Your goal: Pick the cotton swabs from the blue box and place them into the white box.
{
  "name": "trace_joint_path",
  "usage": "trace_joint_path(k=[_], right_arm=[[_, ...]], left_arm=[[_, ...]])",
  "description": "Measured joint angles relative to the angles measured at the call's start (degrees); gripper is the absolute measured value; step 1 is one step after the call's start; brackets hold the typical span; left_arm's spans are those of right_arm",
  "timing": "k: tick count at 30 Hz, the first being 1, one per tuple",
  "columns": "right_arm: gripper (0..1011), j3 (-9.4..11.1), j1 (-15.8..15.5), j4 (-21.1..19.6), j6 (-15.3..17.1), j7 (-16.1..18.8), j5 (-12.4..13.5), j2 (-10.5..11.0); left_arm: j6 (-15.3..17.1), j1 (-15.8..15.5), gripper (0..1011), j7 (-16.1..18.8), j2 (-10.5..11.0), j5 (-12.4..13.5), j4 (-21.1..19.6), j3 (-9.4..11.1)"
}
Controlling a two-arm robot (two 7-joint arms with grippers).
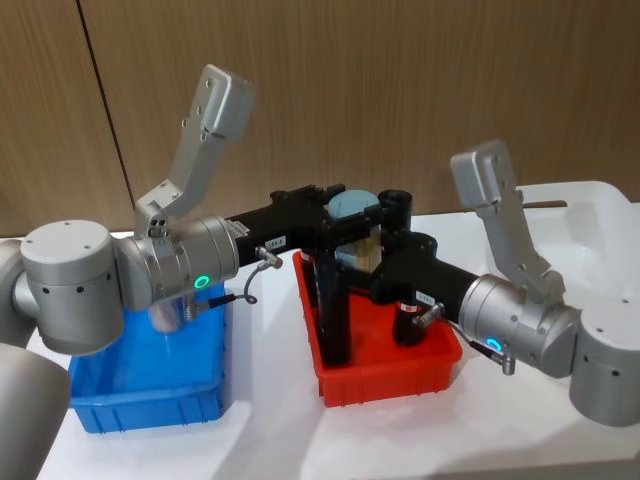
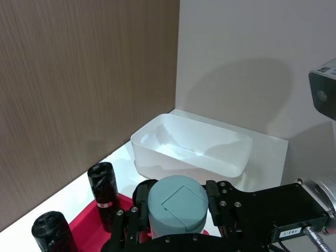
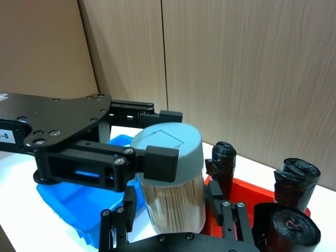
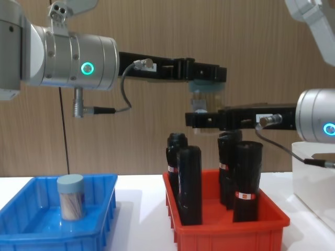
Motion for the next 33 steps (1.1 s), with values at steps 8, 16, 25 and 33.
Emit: trace_joint_path(k=[8, 16, 25, 33], right_arm=[[653, -0.2, 0.6, 0.6, -0.6, 0.0, 0.3, -0.3], [639, -0.3, 0.9, 0.7, -0.8, -0.4, 0.7, -0.4], [639, -0.3, 1.2, 0.8, -1.3, -0.8, 1.3, -0.5], [639, -0.4, 1.3, 0.9, -1.6, -1.0, 1.6, -0.6]], left_arm=[[0.0, 0.0, 669, 0.0, 0.0, 0.0, 0.0, 0.0], [-0.2, 0.0, 669, 0.0, 0.0, 0.0, 0.0, 0.0], [0.0, 0.0, 862, 0.0, 0.0, 0.0, 0.0, 0.0], [0.0, 0.0, 1000, 0.0, 0.0, 0.0, 0.0, 0.0]])
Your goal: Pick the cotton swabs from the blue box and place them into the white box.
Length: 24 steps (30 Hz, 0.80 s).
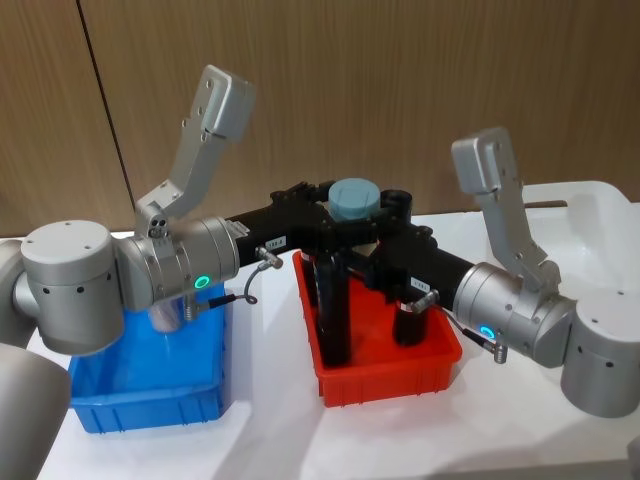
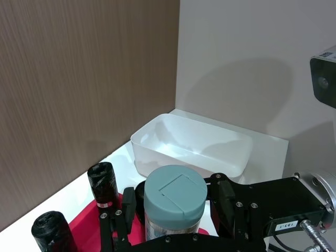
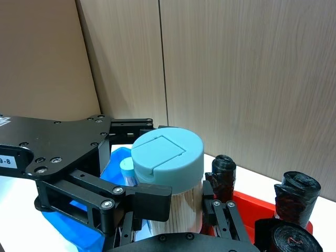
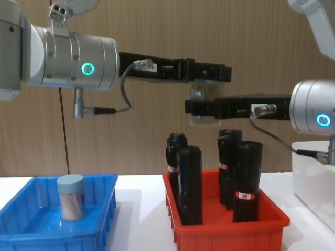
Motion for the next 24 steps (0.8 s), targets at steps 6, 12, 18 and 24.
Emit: trace_joint_path(k=[6, 12, 18, 24], right_arm=[[639, -0.1, 0.0, 0.2, -0.2, -0.3, 0.2, 0.0], [639, 0.0, 0.0, 0.5, -0.4, -1.0, 0.3, 0.1], [639, 0.3, -0.1, 1.2, -0.6, -2.5, 0.3, 0.5], [639, 1.1, -0.1, 2.2, -1.1, -4.7, 0.2, 1.0]], left_arm=[[0.0, 0.0, 999, 0.0, 0.0, 0.0, 0.0, 0.0], [0.0, 0.0, 1000, 0.0, 0.0, 0.0, 0.0, 0.0], [0.0, 0.0, 1000, 0.0, 0.0, 0.0, 0.0, 0.0], [0.0, 0.0, 1000, 0.0, 0.0, 0.0, 0.0, 0.0]])
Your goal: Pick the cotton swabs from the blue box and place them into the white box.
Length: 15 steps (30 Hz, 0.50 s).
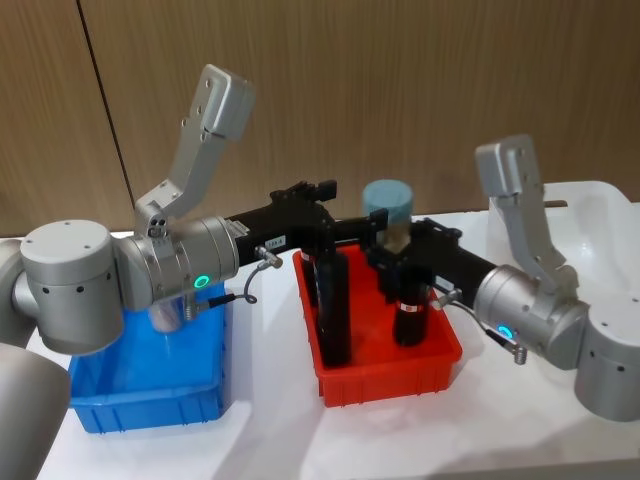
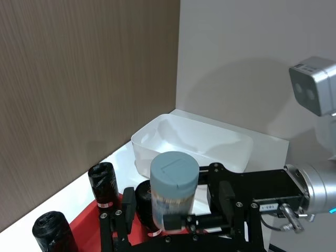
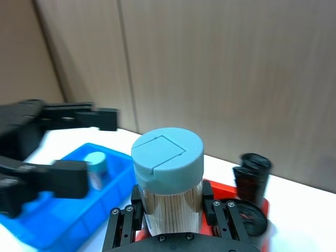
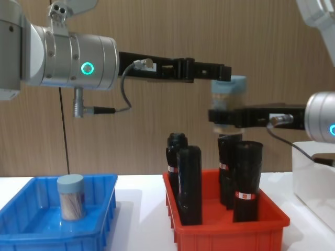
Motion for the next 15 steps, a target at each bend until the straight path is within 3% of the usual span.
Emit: trace_joint_path(k=[15], right_arm=[[639, 3.2, 0.3, 3.0, -1.9, -6.6, -0.1, 2.1]], left_arm=[[0.0, 0.0, 1000, 0.0, 0.0, 0.0, 0.0, 0.0]])
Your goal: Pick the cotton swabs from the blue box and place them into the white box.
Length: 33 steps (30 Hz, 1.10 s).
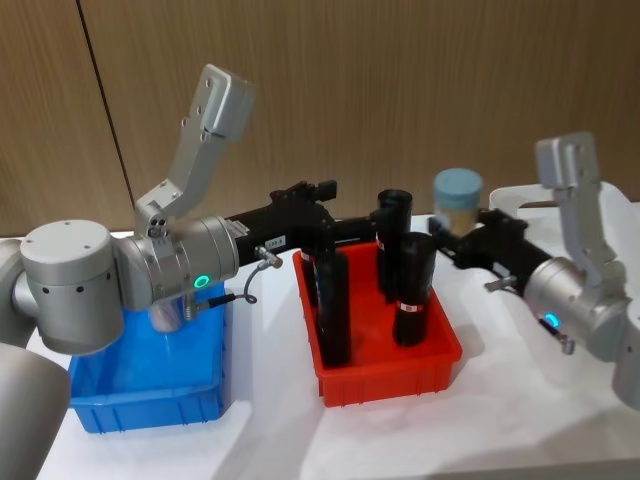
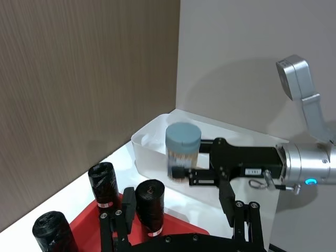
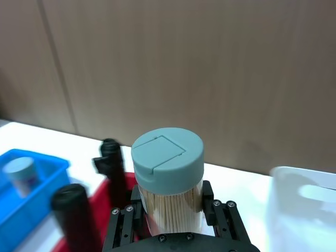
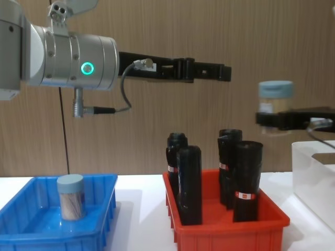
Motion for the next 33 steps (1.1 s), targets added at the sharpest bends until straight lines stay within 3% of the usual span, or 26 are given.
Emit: trace_joint_path(k=[15, 33], right_arm=[[639, 4.5, 0.8, 3.5, -0.9, -7.2, -0.4, 3.1], [639, 6.6, 3.9, 10.8, 2.2, -10.1, -3.5, 4.5]], left_arm=[[0.0, 0.0, 1000, 0.0, 0.0, 0.0, 0.0, 0.0], [0.0, 0.0, 1000, 0.0, 0.0, 0.0, 0.0, 0.0]])
